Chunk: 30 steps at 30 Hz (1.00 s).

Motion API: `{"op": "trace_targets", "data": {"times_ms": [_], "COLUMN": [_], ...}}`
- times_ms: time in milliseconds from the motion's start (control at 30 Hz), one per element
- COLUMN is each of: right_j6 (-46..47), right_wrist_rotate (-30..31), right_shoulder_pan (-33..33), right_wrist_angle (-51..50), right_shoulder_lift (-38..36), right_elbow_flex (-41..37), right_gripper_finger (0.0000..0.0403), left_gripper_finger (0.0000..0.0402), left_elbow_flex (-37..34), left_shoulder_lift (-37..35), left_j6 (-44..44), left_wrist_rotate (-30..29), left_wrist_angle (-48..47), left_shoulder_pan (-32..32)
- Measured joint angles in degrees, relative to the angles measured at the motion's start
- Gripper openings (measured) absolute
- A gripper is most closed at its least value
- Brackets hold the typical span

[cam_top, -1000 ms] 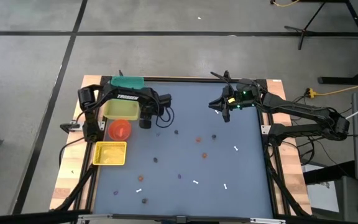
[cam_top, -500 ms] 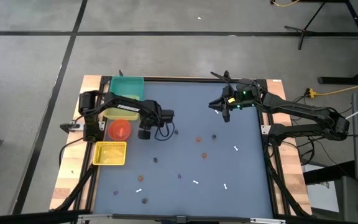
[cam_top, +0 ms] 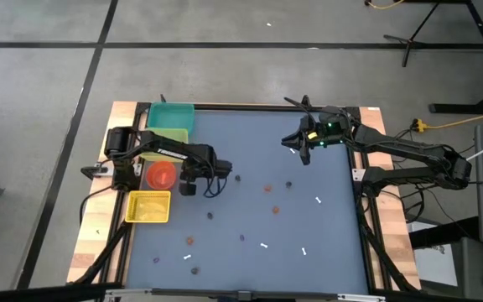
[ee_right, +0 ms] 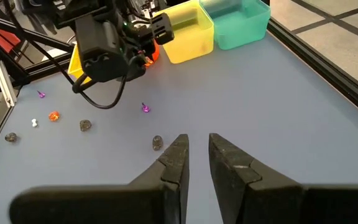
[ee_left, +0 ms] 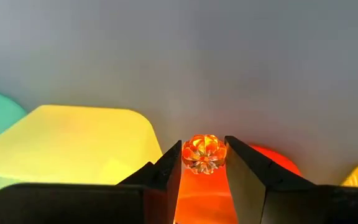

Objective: Sort Halloween decoration
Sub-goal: Put the top left orange pumpkin toy into the orange bin

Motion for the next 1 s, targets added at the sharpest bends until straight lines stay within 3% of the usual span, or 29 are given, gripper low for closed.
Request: {"op": "trace_targets", "data": {"times_ms": [500, 1000], "right_j6": [-0.04, -0.02], "right_wrist_rotate": [0.00, 0.00], "right_shoulder_pan": [0.01, 0.01], "right_wrist_angle": [-3.02, -2.99], "right_shoulder_lift": [0.00, 0.00], "right_elbow_flex": [0.00, 0.00], "right_gripper_finger": [0.0060, 0.0060], "left_gripper_finger": [0.0096, 0.0096], "left_elbow_flex": [5.79, 5.69], "left_shoulder_lift": [-0.04, -0.03], "left_j6": [-9.29, -15.62], "left_wrist_rotate": [0.36, 0.58], "left_wrist_angle": [-15.76, -15.83], "left_shoulder_pan": [-0.84, -1.08]}}
